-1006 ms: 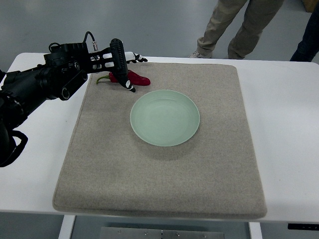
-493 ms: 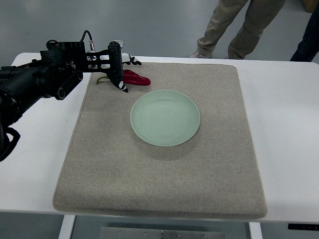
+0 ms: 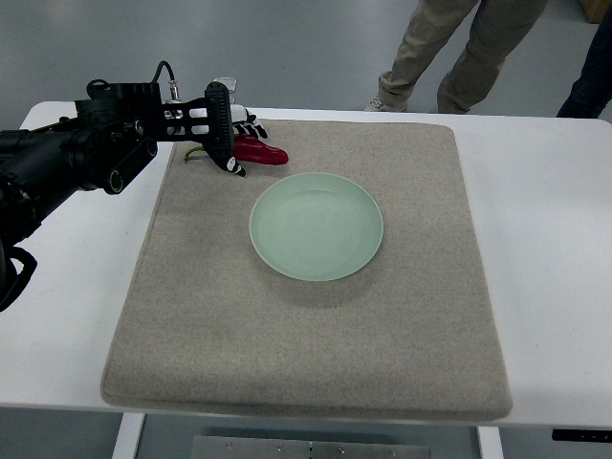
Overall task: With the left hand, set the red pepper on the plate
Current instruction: 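Close the left hand fingers around the red chili pepper, then lift the pepper and carry it with the left hand onto the green plate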
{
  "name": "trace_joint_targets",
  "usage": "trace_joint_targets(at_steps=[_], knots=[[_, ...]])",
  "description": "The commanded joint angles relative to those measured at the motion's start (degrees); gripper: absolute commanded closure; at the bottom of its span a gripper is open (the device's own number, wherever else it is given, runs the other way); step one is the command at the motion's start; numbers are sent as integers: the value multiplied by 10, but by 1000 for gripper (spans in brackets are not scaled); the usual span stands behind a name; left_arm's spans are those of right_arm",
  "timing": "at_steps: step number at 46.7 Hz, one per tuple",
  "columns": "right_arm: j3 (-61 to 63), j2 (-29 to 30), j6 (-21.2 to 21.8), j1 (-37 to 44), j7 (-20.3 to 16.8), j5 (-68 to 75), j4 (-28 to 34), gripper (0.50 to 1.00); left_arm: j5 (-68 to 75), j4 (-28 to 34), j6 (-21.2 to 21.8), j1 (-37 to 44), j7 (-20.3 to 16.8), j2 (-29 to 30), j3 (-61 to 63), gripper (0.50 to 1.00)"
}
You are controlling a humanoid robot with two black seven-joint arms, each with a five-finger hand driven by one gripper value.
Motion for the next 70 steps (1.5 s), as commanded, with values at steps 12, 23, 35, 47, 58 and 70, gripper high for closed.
trace_joint_targets(at_steps=[12,23,35,47,58,70], knots=[[1,0,1,0,0,0,0,568,1,1,-2,1,0,0,1,956],[0,0,0,0,0,0,0,568,-2,1,-11,2,1,0,1,979],[1,0,0,0,0,0,0,568,-14,1,-40,-1,1,0,-7,967],[0,0,0,0,0,0,0,568,-64,-16,-43,-16,0,1,-10,913],[1,0,0,0,0,0,0,568,-129,-37,-74,-38,0,14,-10,911],[0,0,0,0,0,0,0,568,-135,-100,-121,-52,-8,35,-21,907]])
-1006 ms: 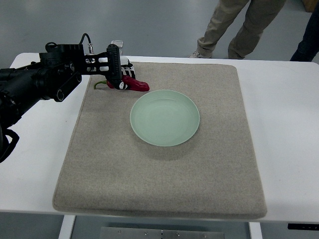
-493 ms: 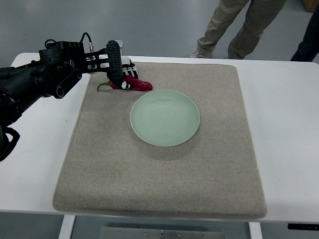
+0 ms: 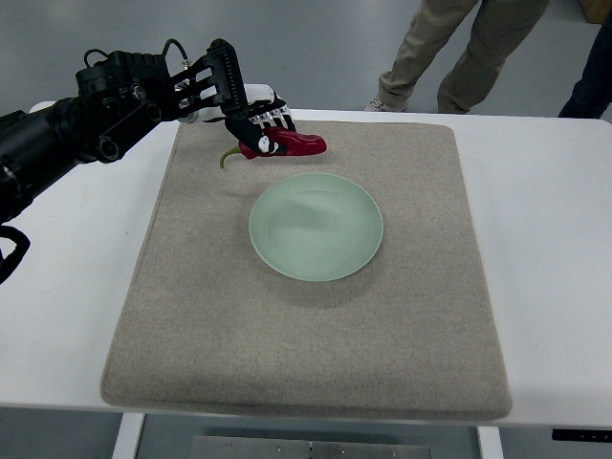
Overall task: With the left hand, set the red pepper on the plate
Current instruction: 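Lift the pepper and carry it with the left hand onto the green plate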
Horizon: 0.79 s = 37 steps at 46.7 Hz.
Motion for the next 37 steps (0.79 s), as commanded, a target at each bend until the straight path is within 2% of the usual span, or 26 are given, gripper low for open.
trace_joint_targets(at_steps=[1,7,16,23,29,37], knots=[[1,0,0,0,0,0,1,568,1,-17,-15,-5,-5,4,-4,907],[0,0,0,0,0,0,1,568,3,-55,-37,-11,-13,8,-3,889],[1,0,0,0,0,0,1,568,9,-108,-42,-12,-14,14,-2,883],[1,0,0,0,0,0,1,568,14,-125,-45,-16,-14,15,3,877],[1,0,0,0,0,0,1,568,28,-128,-60,-13,-14,15,4,842],[1,0,0,0,0,0,0,568,31,-128,-77,-9,-14,15,5,842]])
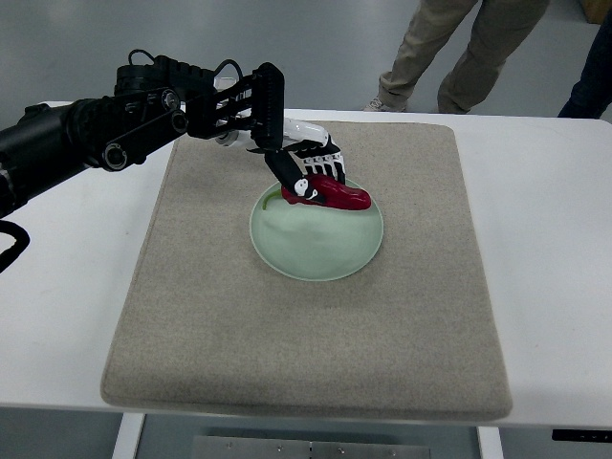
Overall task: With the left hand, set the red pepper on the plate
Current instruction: 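Lift the pepper and carry it with the left hand onto the green plate, then open the left hand fingers and release the pepper on the plate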
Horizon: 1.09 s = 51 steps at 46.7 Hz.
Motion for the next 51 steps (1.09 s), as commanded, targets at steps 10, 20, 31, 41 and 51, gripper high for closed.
trace_joint_targets(at_steps=[10,20,31,41,51], knots=[[1,0,0,0,0,0,0,568,16,0,-3,3,1,-2,0,808],[0,0,0,0,0,0,0,568,17,1,-2,3,1,-2,0,795],[0,0,0,0,0,0,1,568,14,14,8,1,1,-2,-1,742],[1,0,0,0,0,0,1,568,5,55,52,0,1,-2,-6,733],[0,0,0,0,0,0,1,568,0,97,157,5,1,-4,-8,675]])
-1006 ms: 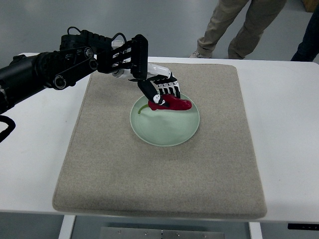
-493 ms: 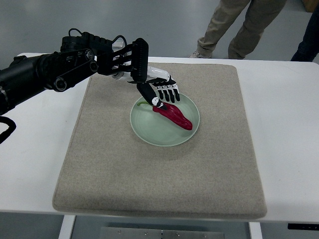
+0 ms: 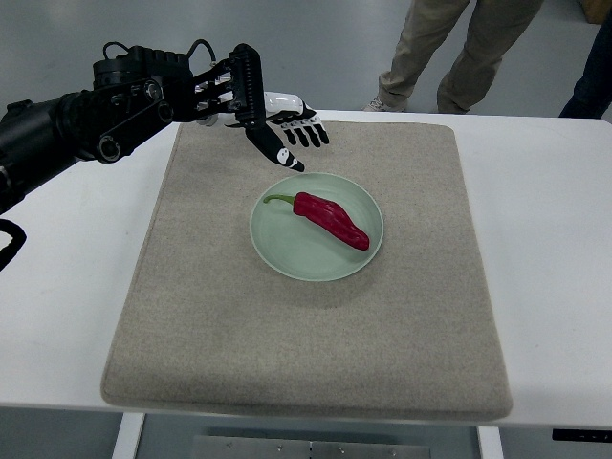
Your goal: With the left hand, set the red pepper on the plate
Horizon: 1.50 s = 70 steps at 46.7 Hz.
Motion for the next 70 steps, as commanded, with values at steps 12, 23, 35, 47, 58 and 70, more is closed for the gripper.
trace_joint_targets(at_steps=[12,23,35,47,58,70], knots=[[-1,0,0,0,0,0,0,568,-75,63,107,16,0,-7,-1,542],[-1,0,0,0,0,0,0,568,-189,85,137,20,0,-7,0,538],[-1,0,0,0,0,0,0,568,-358,97,176,34,10,-17,-1,540],[-1,0,0,0,0,0,0,568,-575,118,187,37,31,-29,-2,540],[-1,0,0,0,0,0,0,568,-704,156,150,48,41,-48,-3,538],[-1,0,0,0,0,1,0,568,-772,218,80,57,41,-65,-13,538]])
